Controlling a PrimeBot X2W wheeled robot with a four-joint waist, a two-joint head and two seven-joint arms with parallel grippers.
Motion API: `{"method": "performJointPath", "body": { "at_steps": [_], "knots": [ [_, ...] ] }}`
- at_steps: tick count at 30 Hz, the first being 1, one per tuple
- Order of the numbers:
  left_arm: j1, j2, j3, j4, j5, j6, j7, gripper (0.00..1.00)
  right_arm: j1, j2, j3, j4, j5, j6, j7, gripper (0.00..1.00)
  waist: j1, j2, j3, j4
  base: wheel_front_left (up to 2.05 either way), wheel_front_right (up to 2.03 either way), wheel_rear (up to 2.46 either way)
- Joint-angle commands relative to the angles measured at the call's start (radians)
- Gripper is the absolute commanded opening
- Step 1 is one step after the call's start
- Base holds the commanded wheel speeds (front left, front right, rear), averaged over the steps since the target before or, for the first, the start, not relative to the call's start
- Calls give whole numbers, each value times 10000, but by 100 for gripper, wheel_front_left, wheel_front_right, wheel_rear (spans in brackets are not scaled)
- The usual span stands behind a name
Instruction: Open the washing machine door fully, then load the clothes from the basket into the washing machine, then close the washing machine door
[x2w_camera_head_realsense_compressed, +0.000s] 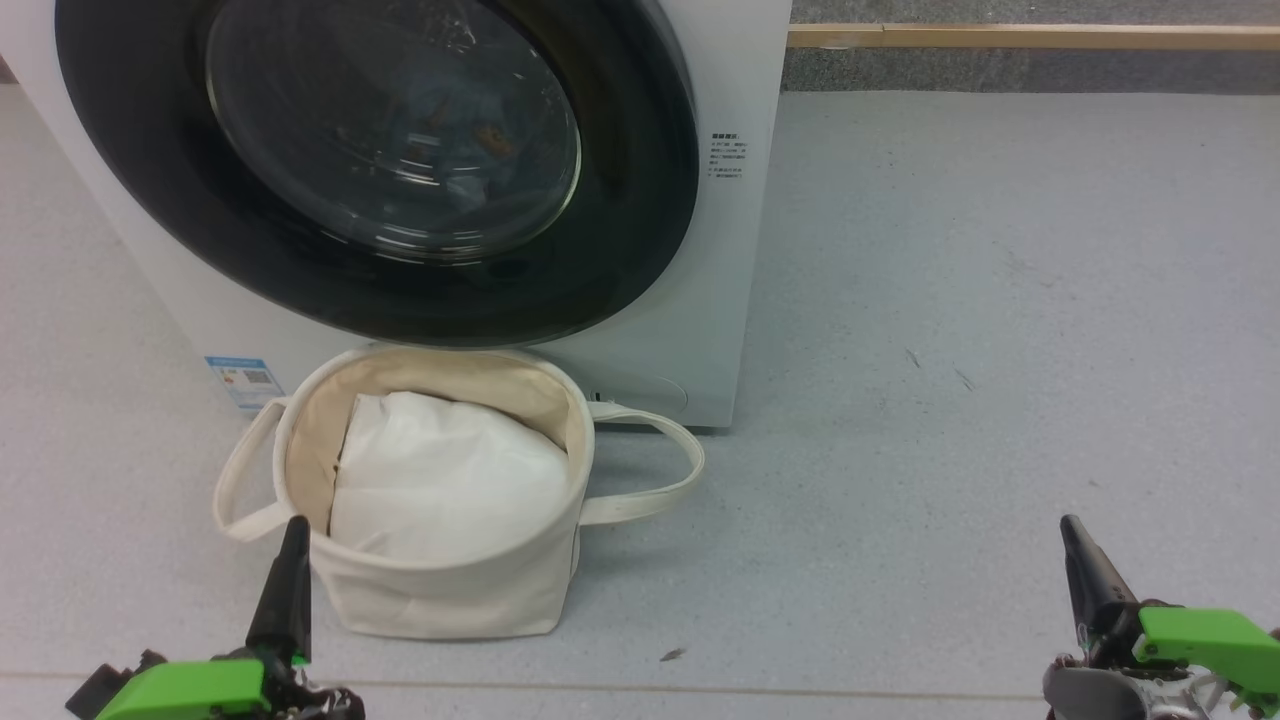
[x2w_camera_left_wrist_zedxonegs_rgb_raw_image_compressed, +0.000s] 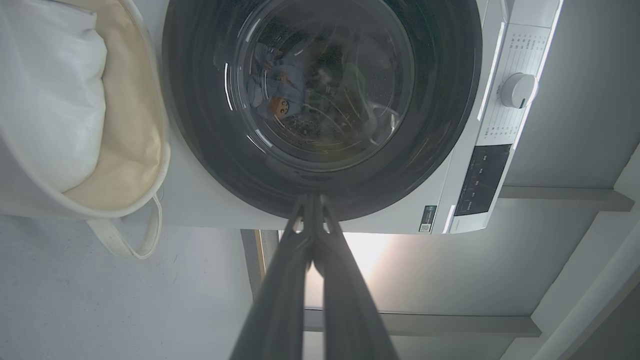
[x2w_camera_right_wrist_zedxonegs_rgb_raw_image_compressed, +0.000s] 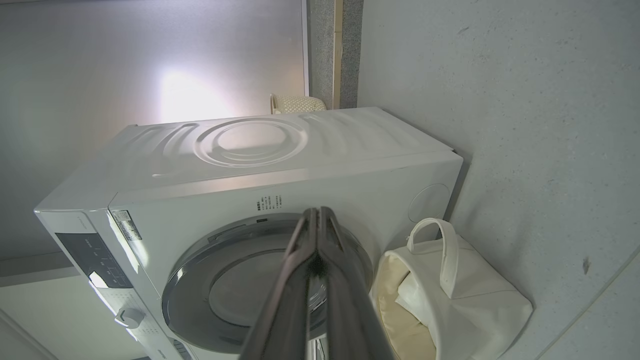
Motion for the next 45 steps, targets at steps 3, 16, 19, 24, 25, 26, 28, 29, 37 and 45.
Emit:
{"method": "performJointPath", "body": {
  "at_steps": [3, 16, 19, 24, 25, 26, 28, 29, 37, 45],
  "knots": [
    [-259, 47, 347, -413, -31, -67, 87, 0, -497, -41, 198, -370, 48, 0, 84, 0, 0, 0, -1, 0, 0, 0, 0],
    [-258, 47, 345, -413, -33, -67, 85, 0, -496, -41, 200, -370, 49, 0, 82, 0, 0, 0, -1, 0, 0, 0, 0],
    [-258, 47, 345, -414, -33, -67, 85, 0, -496, -41, 201, -370, 50, 0, 82, 0, 0, 0, -1, 0, 0, 0, 0],
    [-258, 47, 344, -414, -33, -67, 85, 0, -496, -41, 202, -370, 50, 0, 81, 0, 0, 0, -1, 0, 0, 0, 0],
    [-258, 47, 344, -414, -34, -67, 84, 0, -496, -41, 202, -370, 50, 0, 81, 0, 0, 0, -1, 0, 0, 0, 0],
    [-258, 47, 344, -414, -34, -67, 84, 0, -496, -41, 202, -370, 50, 0, 81, 0, 0, 0, -1, 0, 0, 0, 0],
    [-258, 47, 344, -414, -34, -67, 84, 0, -496, -41, 202, -370, 51, 0, 81, 0, 0, 0, -1, 0, 0, 0, 0],
    [-258, 47, 344, -414, -34, -67, 84, 0, -496, -41, 202, -370, 51, 0, 81, 0, 0, 0, -1, 0, 0, 0, 0],
    [-258, 47, 343, -414, -34, -67, 84, 0, -496, -41, 203, -370, 51, 0, 80, 0, 0, 0, -1, 0, 0, 0, 0],
    [-258, 47, 343, -414, -35, -67, 83, 0, -496, -41, 204, -370, 52, 0, 79, 0, 0, 0, -1, 0, 0, 0, 0]
  ]
}}
